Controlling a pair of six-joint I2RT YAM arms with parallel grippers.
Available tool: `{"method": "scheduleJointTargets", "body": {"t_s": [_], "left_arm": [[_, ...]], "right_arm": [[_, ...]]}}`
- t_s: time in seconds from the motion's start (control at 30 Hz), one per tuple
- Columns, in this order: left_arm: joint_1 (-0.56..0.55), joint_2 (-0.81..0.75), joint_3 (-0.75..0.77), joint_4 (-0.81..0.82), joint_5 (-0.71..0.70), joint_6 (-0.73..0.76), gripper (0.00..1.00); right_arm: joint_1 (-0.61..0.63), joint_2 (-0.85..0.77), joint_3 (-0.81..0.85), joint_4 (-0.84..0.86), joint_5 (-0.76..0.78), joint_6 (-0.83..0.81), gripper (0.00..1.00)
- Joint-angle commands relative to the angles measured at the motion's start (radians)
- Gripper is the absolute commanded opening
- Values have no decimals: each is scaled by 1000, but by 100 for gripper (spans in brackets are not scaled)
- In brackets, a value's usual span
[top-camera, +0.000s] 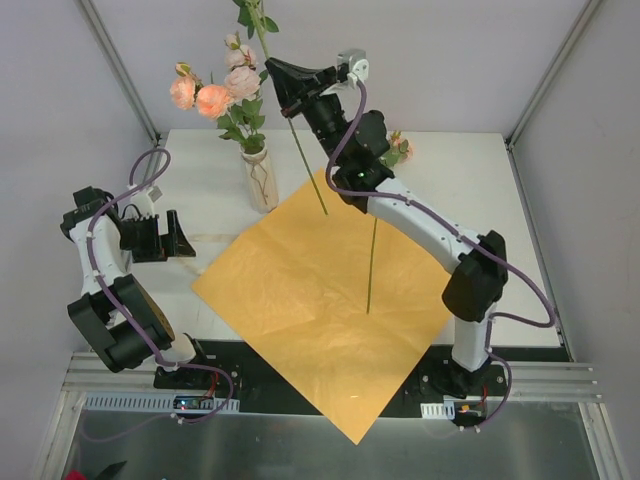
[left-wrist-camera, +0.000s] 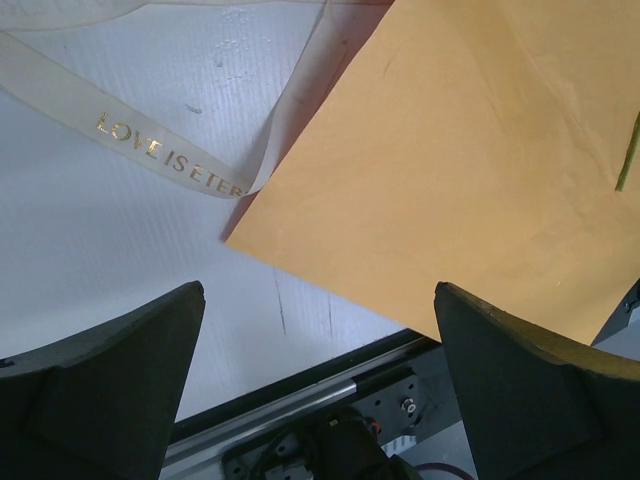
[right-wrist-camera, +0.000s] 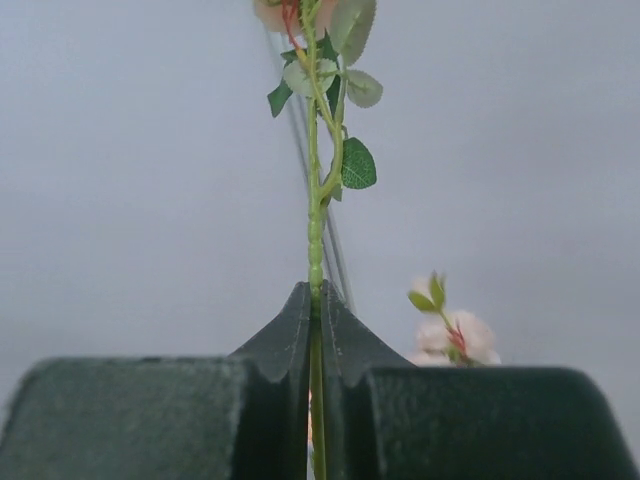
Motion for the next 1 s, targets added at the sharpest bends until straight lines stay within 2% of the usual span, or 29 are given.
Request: {"method": "scheduleJointTargets", "body": {"t_s": [0.0,0.07,0.2,0.23,0.3,0.33,0.43,0.67,0.77,0.8,0.87,0.9,0.97], "left_arm": [[18,-14,45,-44,45,27,99],[32,-21,53,-57,45,36,99],[60,-24,76,-84,49,50,99],[63,-24,85,-89,46,62,99],[75,-21,91,-104,45,74,99],[80,-18,96,-107,45,89,99],[84,9,120,-129,51,115,99],[87,57,229,-208,108,146,99],[87,52,248,-227,117,171,99],[87,54,248,-227,114,172,99],[87,65,249,-227,106,168,99],[87,69,248,-229,105,169,99],[87,75,239,-227,108,180,99]], "right_arm": [[24,113,224,296,-96,-80,1],[29,165,319,264,-92,-88,1],[27,386,733,203,-117,-129,0],[21,406,764,225,-105,-123,0],[11,398,730,303,-71,-103,0],[3,388,659,387,-65,-103,1],[-15,406,639,506,-16,-65,0],[-26,526,702,583,24,-50,1],[-51,468,544,646,124,5,0],[-69,374,339,652,139,39,1],[-80,263,114,637,148,67,0],[-81,174,-61,641,171,56,0],[-83,105,-226,666,187,30,0]]}}
